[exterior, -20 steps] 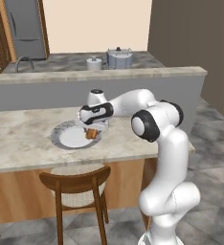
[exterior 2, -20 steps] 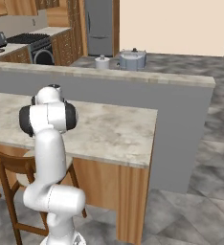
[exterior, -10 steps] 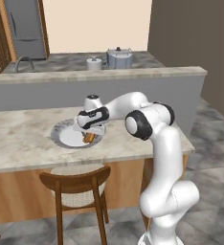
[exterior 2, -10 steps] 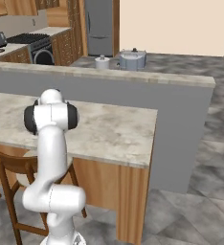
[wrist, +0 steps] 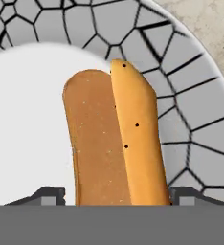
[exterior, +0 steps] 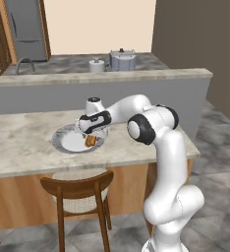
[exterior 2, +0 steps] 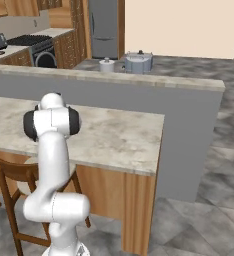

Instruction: Move the hot dog bun to the plate on the dining table and place the condiment next to that plate. Then navigate to the fridge and take the sausage and place it on the plate as well.

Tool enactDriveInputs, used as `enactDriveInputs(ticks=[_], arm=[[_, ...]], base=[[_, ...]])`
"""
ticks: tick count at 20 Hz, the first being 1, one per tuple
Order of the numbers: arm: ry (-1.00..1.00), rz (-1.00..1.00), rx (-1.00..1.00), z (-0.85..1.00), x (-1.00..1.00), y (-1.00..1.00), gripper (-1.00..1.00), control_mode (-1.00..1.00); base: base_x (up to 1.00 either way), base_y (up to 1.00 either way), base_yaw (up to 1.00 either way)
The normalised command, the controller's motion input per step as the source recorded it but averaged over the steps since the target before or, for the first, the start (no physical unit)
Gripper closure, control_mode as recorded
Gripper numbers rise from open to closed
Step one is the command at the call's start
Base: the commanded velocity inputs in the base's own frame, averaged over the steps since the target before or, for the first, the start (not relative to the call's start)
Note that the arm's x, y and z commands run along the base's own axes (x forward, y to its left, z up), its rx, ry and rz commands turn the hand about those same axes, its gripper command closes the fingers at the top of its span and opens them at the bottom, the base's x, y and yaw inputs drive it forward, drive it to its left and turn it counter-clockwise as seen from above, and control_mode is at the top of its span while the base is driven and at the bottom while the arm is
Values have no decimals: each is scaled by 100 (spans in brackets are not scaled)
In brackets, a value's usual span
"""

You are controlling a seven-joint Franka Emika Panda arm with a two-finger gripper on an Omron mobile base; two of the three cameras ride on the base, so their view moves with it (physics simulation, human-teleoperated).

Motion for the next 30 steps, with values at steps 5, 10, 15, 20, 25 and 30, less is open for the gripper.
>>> enactDriveInputs(ticks=[5,10,15,20,25,30], arm=[[-12,-1,0,22,-3,0,-100,-100],[-13,0,0,56,-27,-9,-100,-100],[-13,0,0,86,-75,-43,-100,-100],[0,0,0,97,-73,-35,-100,-100],[13,0,0,86,-98,-63,-100,-100],[17,0,0,50,-100,-87,-100,-100]], base=[[0,0,0],[0,0,0],[0,0,0],[0,0,0],[0,0,0],[0,0,0]])
